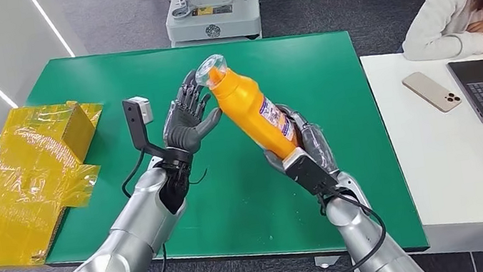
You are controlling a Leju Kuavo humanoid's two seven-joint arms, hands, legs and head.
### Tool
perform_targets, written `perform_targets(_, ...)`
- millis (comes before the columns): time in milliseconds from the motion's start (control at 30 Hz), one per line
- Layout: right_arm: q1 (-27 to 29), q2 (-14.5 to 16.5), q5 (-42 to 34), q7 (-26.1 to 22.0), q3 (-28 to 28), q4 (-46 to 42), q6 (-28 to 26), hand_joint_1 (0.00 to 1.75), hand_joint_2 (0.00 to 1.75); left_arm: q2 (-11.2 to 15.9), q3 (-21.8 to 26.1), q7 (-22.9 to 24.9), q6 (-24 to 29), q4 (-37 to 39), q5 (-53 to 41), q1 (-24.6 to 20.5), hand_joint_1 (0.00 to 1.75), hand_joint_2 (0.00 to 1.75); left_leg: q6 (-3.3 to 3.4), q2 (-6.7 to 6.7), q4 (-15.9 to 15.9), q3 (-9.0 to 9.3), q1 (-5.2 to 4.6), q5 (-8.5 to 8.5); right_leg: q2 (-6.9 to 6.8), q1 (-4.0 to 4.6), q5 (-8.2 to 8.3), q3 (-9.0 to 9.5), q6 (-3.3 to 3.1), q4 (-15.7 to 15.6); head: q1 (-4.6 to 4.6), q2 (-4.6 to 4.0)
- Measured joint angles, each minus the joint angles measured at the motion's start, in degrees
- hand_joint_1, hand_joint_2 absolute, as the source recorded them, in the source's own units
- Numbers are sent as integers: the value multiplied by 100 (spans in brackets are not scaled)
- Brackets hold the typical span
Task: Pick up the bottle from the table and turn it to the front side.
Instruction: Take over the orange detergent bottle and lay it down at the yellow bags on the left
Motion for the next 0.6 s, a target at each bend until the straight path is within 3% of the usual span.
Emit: perform_targets(600,29,-84,80,-14,-215,5,-128,175,175,29,15,95,-593,-13,90,197,0,175,0,1,0,-1,0,0,1,0,0,-4,0,0,0,-1)
